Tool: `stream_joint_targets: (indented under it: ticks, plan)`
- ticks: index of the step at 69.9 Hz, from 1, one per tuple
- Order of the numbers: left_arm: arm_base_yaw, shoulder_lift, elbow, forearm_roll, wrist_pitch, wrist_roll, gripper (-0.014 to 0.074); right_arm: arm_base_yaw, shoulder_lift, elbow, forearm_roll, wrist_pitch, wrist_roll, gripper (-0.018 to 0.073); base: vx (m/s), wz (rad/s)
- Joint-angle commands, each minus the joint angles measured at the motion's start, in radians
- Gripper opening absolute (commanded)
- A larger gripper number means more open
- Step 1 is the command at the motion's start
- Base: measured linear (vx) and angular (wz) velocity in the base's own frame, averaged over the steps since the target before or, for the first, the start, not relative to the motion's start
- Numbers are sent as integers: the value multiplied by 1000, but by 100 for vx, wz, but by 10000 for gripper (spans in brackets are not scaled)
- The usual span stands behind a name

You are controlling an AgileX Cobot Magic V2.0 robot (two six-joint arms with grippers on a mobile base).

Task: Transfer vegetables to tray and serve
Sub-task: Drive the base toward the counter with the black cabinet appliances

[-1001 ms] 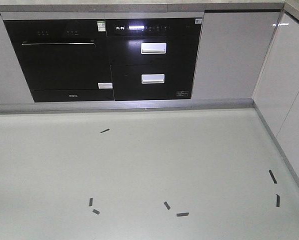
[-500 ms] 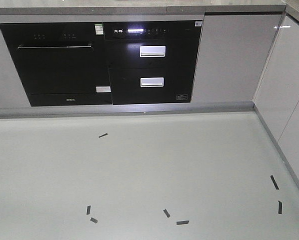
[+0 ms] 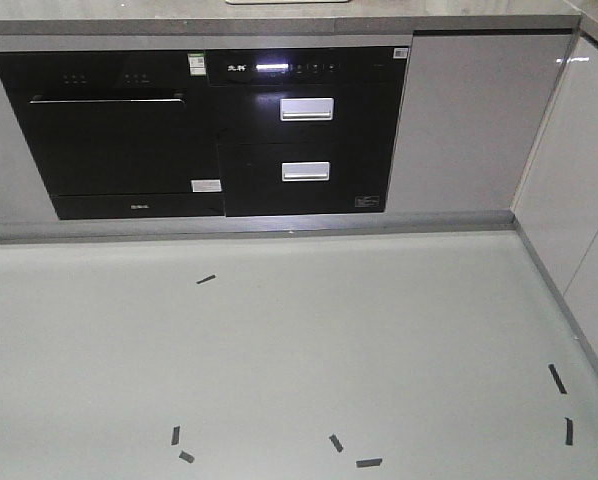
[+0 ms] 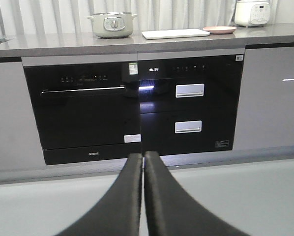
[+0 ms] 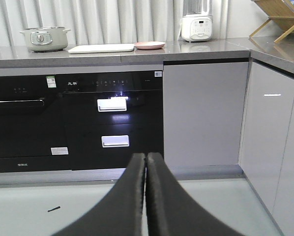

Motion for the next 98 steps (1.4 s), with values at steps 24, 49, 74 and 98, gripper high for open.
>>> stream_joint_targets:
  ticks: [24,49,74,98]
  plan:
    - [1,-14,28,-4,-81,-7,-6,-5,-7,15,-4,-77,0,-3,5,5]
    - [1,-14,28,-4,-81,-7,-6,-5,-7,15,-4,-77,0,-3,6,4]
    - [1,-14,28,-4,-81,-7,-6,-5,-7,15,-4,-77,0,-3,10,2]
    - [1,-14,28,-4,-81,-7,-6,-5,-7,15,-4,-77,0,-3,11,-2]
